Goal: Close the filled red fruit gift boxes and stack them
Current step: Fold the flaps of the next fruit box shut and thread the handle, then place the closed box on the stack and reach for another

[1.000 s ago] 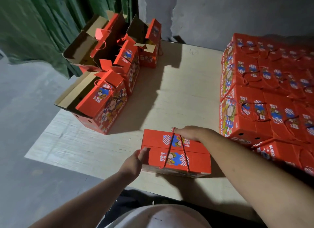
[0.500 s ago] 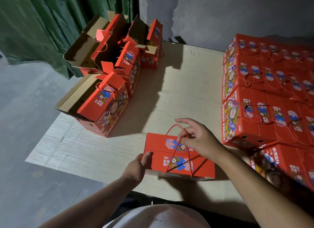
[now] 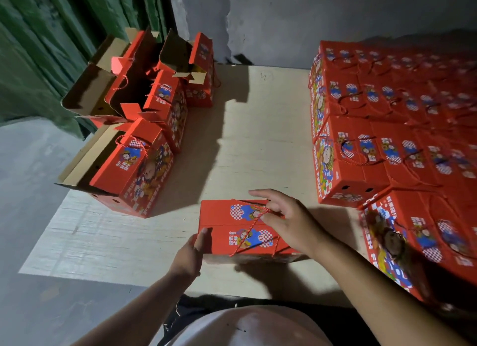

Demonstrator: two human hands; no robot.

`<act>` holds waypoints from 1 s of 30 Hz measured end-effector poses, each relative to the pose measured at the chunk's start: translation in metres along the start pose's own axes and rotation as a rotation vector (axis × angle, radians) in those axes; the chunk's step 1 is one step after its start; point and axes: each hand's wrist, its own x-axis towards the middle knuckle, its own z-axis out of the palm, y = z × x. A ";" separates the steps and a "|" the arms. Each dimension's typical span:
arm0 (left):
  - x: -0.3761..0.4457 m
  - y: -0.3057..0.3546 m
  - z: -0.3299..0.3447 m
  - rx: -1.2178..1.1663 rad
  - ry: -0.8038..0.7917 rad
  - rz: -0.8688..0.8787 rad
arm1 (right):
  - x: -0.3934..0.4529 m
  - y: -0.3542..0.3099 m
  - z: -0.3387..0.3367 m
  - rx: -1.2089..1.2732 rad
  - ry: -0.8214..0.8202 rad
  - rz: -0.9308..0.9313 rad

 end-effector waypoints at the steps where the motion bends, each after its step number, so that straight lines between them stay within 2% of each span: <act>1: -0.001 0.001 0.001 -0.055 -0.009 -0.030 | 0.006 -0.004 0.000 -0.048 0.007 0.002; 4: -0.004 0.005 0.001 -0.204 -0.019 -0.081 | 0.020 -0.015 0.004 -0.177 -0.034 0.010; 8: -0.007 0.008 0.002 -0.371 -0.003 -0.103 | 0.030 -0.036 0.012 -0.212 -0.038 0.051; 13: -0.012 0.025 -0.003 -0.487 0.041 -0.009 | 0.028 -0.069 0.016 -0.111 0.034 -0.011; 16: -0.015 0.044 -0.009 -0.534 0.025 0.105 | 0.024 -0.091 0.006 -0.043 0.087 -0.071; 21: -0.014 0.061 -0.003 -0.594 -0.016 0.137 | 0.014 -0.090 -0.015 -0.073 0.193 -0.023; 23: -0.014 0.064 0.007 -0.612 -0.054 0.102 | 0.007 -0.081 -0.019 -0.025 0.264 0.000; 27: -0.023 0.075 0.043 -0.532 -0.279 0.026 | -0.010 -0.066 -0.031 0.022 0.351 0.027; 30: -0.030 0.088 0.076 -0.474 -0.386 0.011 | -0.025 -0.054 -0.040 0.033 0.421 0.042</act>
